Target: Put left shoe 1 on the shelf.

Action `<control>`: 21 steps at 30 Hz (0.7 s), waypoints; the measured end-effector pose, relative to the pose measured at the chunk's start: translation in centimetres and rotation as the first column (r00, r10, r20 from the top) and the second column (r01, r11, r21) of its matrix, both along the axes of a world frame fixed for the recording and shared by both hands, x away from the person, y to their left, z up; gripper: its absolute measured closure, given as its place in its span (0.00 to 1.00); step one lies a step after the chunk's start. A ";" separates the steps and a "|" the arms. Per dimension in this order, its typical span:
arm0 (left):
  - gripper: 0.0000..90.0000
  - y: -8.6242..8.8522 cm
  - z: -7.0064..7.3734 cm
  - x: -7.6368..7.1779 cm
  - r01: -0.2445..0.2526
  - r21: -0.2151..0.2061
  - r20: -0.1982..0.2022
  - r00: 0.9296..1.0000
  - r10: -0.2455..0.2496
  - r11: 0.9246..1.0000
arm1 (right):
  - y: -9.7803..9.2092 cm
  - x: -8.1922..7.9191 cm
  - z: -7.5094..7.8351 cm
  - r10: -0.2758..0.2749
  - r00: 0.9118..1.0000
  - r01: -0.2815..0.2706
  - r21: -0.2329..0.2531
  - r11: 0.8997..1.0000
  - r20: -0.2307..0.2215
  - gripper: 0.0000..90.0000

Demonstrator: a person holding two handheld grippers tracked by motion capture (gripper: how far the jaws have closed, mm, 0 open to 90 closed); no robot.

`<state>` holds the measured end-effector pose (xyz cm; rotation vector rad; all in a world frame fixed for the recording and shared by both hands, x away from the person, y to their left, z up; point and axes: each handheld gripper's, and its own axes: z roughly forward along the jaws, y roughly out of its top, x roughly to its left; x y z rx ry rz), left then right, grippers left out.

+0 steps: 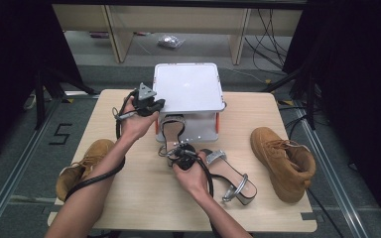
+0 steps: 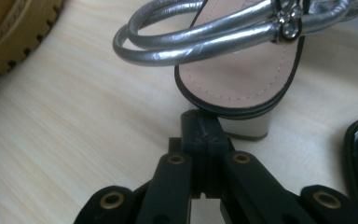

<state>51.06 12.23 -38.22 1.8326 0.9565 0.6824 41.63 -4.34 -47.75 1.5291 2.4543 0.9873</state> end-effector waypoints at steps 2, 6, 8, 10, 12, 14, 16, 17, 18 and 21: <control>1.00 0.0 0.0 0.0 0.001 0.001 0.000 1.000 -0.001 1.000 | 0.0 0.2 0.4 -0.001 1.000 0.001 0.000 1.000 0.009 1.00; 1.00 0.0 0.0 0.0 0.001 0.008 -0.003 1.000 -0.001 1.000 | 0.3 0.8 1.0 -0.014 0.999 0.014 -0.013 1.000 0.050 1.00; 1.00 0.0 0.0 0.0 0.002 0.007 -0.003 1.000 -0.002 1.000 | 0.3 1.3 1.2 -0.029 0.998 0.031 -0.022 0.999 0.062 1.00; 1.00 0.0 0.0 0.0 0.001 0.002 -0.002 1.000 -0.001 1.000 | 0.4 2.0 1.3 -0.036 0.997 0.037 -0.018 0.999 0.066 1.00; 1.00 -0.1 0.0 0.0 0.003 0.003 -0.001 1.000 -0.003 1.000 | 0.6 2.6 1.5 -0.046 0.996 0.048 -0.022 0.999 0.078 1.00; 1.00 -0.1 0.0 0.0 0.004 0.006 0.000 1.000 -0.004 1.000 | 0.7 3.2 1.7 -0.036 0.995 0.039 -0.031 0.999 0.093 1.00; 1.00 0.0 0.0 0.0 0.004 0.005 0.000 1.000 -0.004 1.000 | 1.1 3.8 1.8 -0.052 0.991 0.057 -0.036 0.998 0.124 1.00; 1.00 0.0 0.0 0.0 0.003 0.008 -0.004 1.000 -0.003 1.000 | 1.3 4.0 1.9 -0.053 0.991 0.057 -0.030 0.998 0.126 1.00; 1.00 0.0 0.0 0.0 0.003 0.008 -0.004 1.000 -0.003 1.000 | 1.3 4.0 1.9 -0.053 0.991 0.057 -0.030 0.998 0.126 1.00; 1.00 0.0 0.0 0.0 0.003 0.003 -0.002 1.000 -0.003 1.000 | 1.9 5.2 2.1 -0.038 0.985 0.047 -0.053 0.997 0.167 1.00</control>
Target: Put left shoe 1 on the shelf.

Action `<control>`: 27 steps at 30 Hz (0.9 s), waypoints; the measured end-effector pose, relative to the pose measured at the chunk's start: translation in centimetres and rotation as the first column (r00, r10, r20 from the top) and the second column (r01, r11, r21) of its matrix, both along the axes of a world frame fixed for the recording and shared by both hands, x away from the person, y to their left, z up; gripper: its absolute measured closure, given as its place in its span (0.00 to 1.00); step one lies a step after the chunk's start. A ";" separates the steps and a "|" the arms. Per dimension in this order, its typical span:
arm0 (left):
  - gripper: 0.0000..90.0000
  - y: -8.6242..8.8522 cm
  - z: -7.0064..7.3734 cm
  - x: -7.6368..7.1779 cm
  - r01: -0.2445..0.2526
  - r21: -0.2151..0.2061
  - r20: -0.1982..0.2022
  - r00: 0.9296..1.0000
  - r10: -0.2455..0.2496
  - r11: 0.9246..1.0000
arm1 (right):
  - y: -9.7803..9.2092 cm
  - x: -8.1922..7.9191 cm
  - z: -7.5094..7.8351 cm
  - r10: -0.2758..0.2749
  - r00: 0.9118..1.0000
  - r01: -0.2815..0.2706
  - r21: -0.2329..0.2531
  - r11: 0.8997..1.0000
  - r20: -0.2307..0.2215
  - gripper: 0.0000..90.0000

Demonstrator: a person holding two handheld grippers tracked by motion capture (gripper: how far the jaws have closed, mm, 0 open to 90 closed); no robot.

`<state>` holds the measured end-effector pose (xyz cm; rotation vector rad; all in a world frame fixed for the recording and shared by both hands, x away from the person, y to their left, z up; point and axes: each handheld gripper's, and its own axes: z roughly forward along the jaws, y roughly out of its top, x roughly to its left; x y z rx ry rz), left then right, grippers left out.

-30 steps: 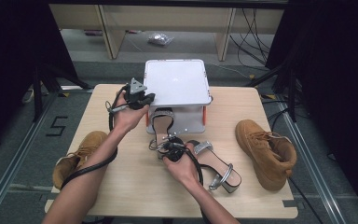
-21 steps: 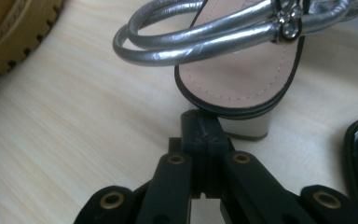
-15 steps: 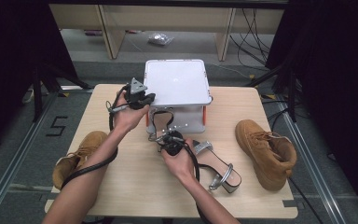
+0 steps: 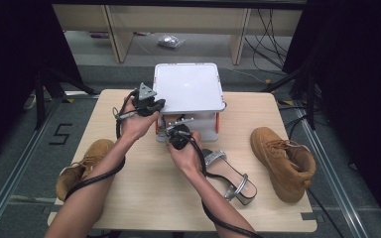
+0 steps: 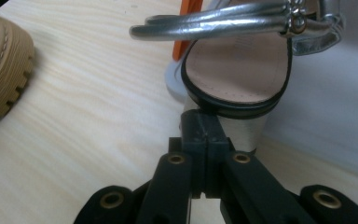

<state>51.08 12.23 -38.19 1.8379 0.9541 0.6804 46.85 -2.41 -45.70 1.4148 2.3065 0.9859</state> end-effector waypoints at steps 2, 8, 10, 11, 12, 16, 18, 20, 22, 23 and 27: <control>1.00 0.0 0.0 0.0 -0.001 -0.005 0.001 1.000 0.001 1.000 | 0.2 0.2 0.0 -0.002 1.000 0.002 -0.001 1.000 0.001 1.00; 1.00 0.0 0.0 0.0 -0.001 -0.008 -0.001 1.000 0.001 1.000 | 1.0 1.3 -0.4 0.000 1.000 0.000 -0.023 1.000 0.019 1.00; 1.00 0.0 0.0 0.0 -0.001 -0.005 0.001 1.000 0.001 1.000 | 1.3 1.7 -0.7 0.002 1.000 -0.001 -0.031 1.000 0.028 1.00; 1.00 0.0 0.0 0.0 -0.001 -0.005 0.001 1.000 0.001 1.000 | 1.4 1.9 -0.8 0.000 1.000 0.000 -0.032 0.999 0.028 1.00; 1.00 0.0 0.0 0.0 -0.001 -0.007 0.001 1.000 0.001 1.000 | 1.4 2.0 -1.0 -0.001 1.000 0.002 -0.034 0.999 0.029 1.00; 1.00 0.0 0.0 0.0 -0.002 -0.002 0.000 1.000 0.002 1.000 | 1.5 2.4 -1.4 -0.011 0.999 0.013 -0.033 0.999 0.032 1.00; 1.00 0.0 0.0 0.0 0.002 0.007 0.000 1.000 -0.002 1.000 | 1.4 2.6 -1.5 -0.015 0.999 0.016 -0.039 0.999 0.036 1.00; 1.00 0.0 0.0 0.0 0.000 0.001 0.002 1.000 0.000 1.000 | 1.4 2.8 -1.7 -0.018 0.999 0.019 -0.038 0.999 0.038 1.00; 1.00 -0.1 0.0 0.0 0.000 0.004 0.002 1.000 0.000 1.000 | 1.4 2.9 -1.7 -0.015 0.999 0.017 -0.040 0.999 0.035 1.00; 1.00 -0.1 0.0 0.0 0.000 0.004 0.003 1.000 0.000 1.000 | 1.4 2.9 -1.8 -0.017 0.999 0.018 -0.038 0.999 0.035 1.00; 1.00 -0.1 0.0 0.0 0.000 0.005 0.004 1.000 0.000 1.000 | 1.5 3.1 -1.8 -0.020 0.999 0.022 -0.038 0.999 0.045 1.00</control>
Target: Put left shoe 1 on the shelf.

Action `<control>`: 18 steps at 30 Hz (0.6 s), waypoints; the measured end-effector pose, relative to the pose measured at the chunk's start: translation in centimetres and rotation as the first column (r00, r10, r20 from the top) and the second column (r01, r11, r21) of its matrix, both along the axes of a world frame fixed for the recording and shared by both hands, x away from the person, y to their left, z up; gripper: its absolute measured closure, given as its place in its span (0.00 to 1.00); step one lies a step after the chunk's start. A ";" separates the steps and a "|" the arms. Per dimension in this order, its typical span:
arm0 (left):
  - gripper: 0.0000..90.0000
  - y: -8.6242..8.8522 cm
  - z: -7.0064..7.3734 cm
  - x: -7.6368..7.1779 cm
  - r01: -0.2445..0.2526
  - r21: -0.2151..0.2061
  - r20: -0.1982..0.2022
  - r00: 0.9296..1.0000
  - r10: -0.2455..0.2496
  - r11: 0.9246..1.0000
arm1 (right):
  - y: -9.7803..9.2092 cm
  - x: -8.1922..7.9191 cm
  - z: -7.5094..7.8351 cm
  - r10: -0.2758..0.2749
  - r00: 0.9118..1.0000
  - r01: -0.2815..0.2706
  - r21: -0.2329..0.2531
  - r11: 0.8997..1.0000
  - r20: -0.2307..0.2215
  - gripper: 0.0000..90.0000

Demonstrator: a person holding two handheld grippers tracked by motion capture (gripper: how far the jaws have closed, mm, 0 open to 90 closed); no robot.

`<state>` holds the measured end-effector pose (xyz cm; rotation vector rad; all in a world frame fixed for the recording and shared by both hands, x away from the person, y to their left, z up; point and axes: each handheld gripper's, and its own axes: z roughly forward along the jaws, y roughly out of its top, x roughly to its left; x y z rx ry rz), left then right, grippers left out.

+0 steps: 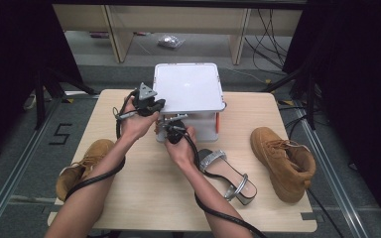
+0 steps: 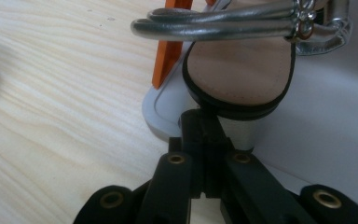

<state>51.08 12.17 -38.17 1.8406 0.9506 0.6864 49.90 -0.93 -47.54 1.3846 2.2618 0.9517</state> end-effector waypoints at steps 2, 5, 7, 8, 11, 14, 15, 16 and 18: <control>1.00 0.0 0.0 0.0 0.000 0.000 0.000 1.000 0.000 1.000 | 0.1 0.1 -0.1 -0.009 1.000 0.009 0.008 1.000 -0.002 1.00; 1.00 0.0 0.0 0.0 0.000 -0.001 -0.001 1.000 0.000 1.000 | 0.2 0.3 -0.4 -0.002 1.000 0.002 -0.003 1.000 0.002 1.00; 1.00 0.0 0.0 0.0 0.000 -0.001 -0.001 1.000 0.000 1.000 | 0.3 0.3 -0.5 -0.011 1.000 0.011 -0.001 1.000 -0.006 1.00; 1.00 0.0 0.0 0.0 0.000 -0.001 -0.001 1.000 0.000 1.000 | 0.3 0.3 -0.5 -0.011 1.000 0.011 -0.001 1.000 -0.006 1.00; 1.00 0.0 0.0 0.0 0.000 -0.001 -0.001 1.000 0.000 1.000 | 0.4 0.4 -0.8 -0.013 1.000 0.013 -0.004 1.000 -0.002 1.00; 1.00 0.0 0.0 0.0 0.000 -0.001 -0.001 1.000 0.000 1.000 | 0.4 0.5 -0.8 -0.010 1.000 0.010 -0.004 1.000 -0.002 1.00; 1.00 0.0 0.0 0.0 0.000 -0.001 -0.001 1.000 0.000 1.000 | 0.4 0.5 -0.8 -0.006 1.000 0.006 -0.008 1.000 -0.003 1.00; 1.00 0.0 0.0 0.0 0.000 -0.001 -0.001 1.000 0.000 1.000 | 0.4 0.5 -0.7 -0.006 1.000 0.006 -0.007 1.000 -0.008 0.98; 1.00 0.1 0.0 0.0 0.002 0.003 -0.002 1.000 -0.002 1.000 | 0.2 0.3 -0.3 0.010 1.000 -0.010 -0.002 1.000 0.000 0.95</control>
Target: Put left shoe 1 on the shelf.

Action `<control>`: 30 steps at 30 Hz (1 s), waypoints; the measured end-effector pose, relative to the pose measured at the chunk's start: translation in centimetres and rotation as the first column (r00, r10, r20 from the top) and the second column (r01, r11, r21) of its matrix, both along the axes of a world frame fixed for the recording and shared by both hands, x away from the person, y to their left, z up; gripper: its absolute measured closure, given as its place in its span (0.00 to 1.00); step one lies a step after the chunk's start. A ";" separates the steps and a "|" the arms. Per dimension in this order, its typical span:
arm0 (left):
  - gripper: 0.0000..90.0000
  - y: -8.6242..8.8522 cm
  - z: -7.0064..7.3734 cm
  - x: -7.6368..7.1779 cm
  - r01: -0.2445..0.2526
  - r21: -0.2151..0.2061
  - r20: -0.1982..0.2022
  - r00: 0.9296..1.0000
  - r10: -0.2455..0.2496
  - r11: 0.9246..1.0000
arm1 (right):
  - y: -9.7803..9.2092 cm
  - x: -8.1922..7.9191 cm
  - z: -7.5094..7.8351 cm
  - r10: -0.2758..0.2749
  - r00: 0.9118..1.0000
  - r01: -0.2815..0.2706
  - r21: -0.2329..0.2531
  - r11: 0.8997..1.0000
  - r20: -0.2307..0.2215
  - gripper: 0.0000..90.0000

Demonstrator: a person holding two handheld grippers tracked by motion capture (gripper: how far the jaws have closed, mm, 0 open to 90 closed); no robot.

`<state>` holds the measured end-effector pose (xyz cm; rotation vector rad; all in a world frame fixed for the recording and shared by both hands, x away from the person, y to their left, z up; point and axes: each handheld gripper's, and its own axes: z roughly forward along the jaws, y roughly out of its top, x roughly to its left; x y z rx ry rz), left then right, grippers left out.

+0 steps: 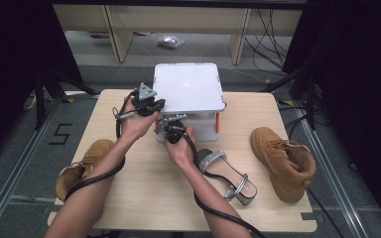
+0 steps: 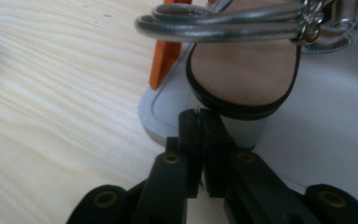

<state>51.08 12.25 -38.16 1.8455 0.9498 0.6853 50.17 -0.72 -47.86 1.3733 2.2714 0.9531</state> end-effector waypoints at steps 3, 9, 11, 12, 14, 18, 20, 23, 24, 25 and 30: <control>1.00 0.0 0.0 0.0 -0.003 -0.009 -0.001 1.000 0.003 1.000 | -0.7 -0.7 1.0 0.017 1.000 -0.017 0.013 1.000 -0.004 0.91; 1.00 -0.1 0.0 0.0 -0.002 -0.002 0.005 1.000 0.002 1.000 | -2.8 -2.2 2.4 0.009 0.997 -0.008 0.011 1.000 -0.071 0.83; 1.00 -0.1 0.0 0.0 -0.005 -0.004 -0.001 1.000 0.005 1.000 | -4.7 -2.8 3.0 0.013 0.996 -0.015 -0.024 1.000 -0.083 0.77; 1.00 -0.1 0.0 0.0 -0.005 -0.004 -0.002 1.000 0.005 1.000 | -5.1 -3.0 3.1 0.002 0.997 -0.005 -0.031 1.000 -0.078 0.76; 1.00 -0.1 0.0 0.0 -0.004 -0.002 -0.001 1.000 0.004 1.000 | -6.2 -3.4 3.6 -0.001 0.996 -0.002 -0.031 1.000 -0.092 0.73; 1.00 -0.1 0.0 0.0 -0.004 -0.008 -0.003 1.000 0.004 1.000 | -7.8 -3.9 4.3 -0.007 0.995 0.004 -0.036 0.999 -0.102 0.69; 1.00 -0.1 0.0 0.0 -0.004 -0.006 -0.002 1.000 0.004 1.000 | -8.7 -4.2 4.5 -0.016 0.994 0.012 -0.036 0.999 -0.109 0.67; 1.00 -0.1 0.0 0.0 -0.003 -0.001 -0.001 1.000 0.003 1.000 | -10.1 -4.6 4.6 -0.021 0.994 0.015 -0.050 0.999 -0.110 0.65; 1.00 -0.1 0.0 0.0 -0.004 -0.002 -0.001 1.000 0.004 1.000 | -10.5 -4.7 4.6 -0.025 0.993 0.020 -0.047 0.999 -0.116 0.64; 1.00 -0.1 0.0 0.0 -0.004 -0.003 -0.002 1.000 0.004 1.000 | -10.8 -4.9 4.6 -0.027 0.993 0.022 -0.049 0.999 -0.116 0.63; 1.00 -0.1 0.0 0.0 -0.004 -0.004 -0.002 1.000 0.004 1.000 | -13.2 -6.0 4.7 -0.051 0.986 0.046 -0.036 0.998 -0.156 0.57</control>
